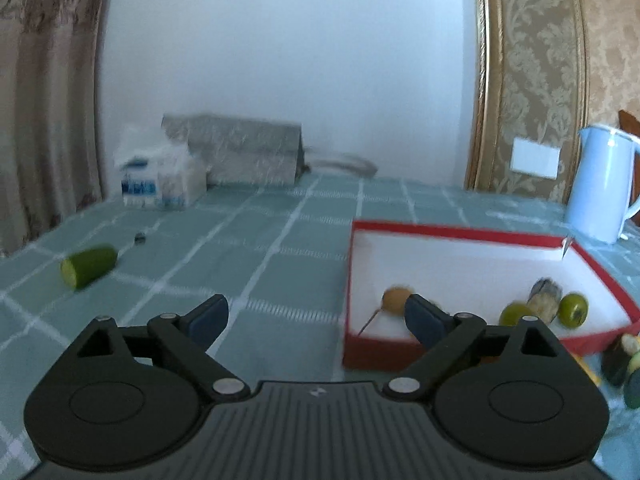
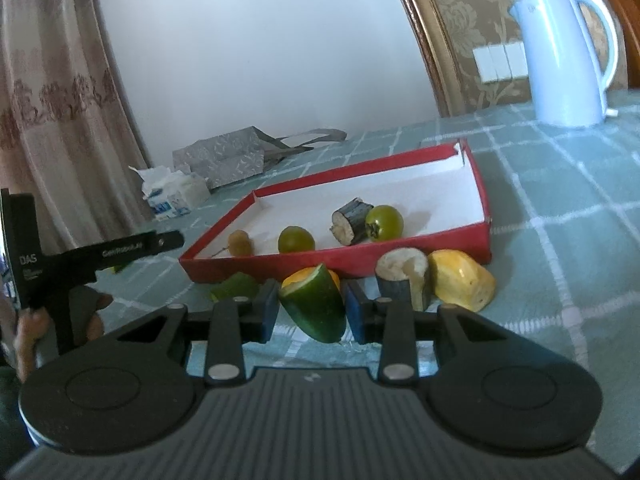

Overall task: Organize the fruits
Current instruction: 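Carry the brown fruit over the tray and open the left gripper while the right carries the cucumber, then open the right gripper over the tray to drop the cucumber chunk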

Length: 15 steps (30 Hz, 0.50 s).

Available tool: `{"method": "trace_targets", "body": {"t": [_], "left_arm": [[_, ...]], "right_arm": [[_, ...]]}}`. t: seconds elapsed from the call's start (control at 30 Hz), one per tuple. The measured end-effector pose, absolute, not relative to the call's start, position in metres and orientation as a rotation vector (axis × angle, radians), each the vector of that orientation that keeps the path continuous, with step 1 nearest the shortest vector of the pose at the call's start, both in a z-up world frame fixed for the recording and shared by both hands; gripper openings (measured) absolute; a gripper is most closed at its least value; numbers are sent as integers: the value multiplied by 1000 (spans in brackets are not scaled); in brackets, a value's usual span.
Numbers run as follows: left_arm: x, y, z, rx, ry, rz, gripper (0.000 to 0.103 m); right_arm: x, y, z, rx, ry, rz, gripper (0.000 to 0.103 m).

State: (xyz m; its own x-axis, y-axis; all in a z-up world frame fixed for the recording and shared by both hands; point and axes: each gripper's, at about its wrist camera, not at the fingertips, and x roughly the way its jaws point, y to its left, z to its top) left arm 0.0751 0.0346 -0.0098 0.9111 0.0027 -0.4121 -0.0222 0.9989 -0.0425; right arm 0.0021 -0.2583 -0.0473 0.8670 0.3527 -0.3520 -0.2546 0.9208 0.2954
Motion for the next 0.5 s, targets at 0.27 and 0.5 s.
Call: {"method": "trace_targets", "body": {"t": [0.27, 0.5], "left_arm": [[72, 25, -13, 12, 415, -23, 96], [70, 20, -14, 40, 417, -42, 96]], "right_arm": [[26, -257, -9, 158, 363, 215, 33], [96, -273, 4, 106, 400, 52, 33]]}}
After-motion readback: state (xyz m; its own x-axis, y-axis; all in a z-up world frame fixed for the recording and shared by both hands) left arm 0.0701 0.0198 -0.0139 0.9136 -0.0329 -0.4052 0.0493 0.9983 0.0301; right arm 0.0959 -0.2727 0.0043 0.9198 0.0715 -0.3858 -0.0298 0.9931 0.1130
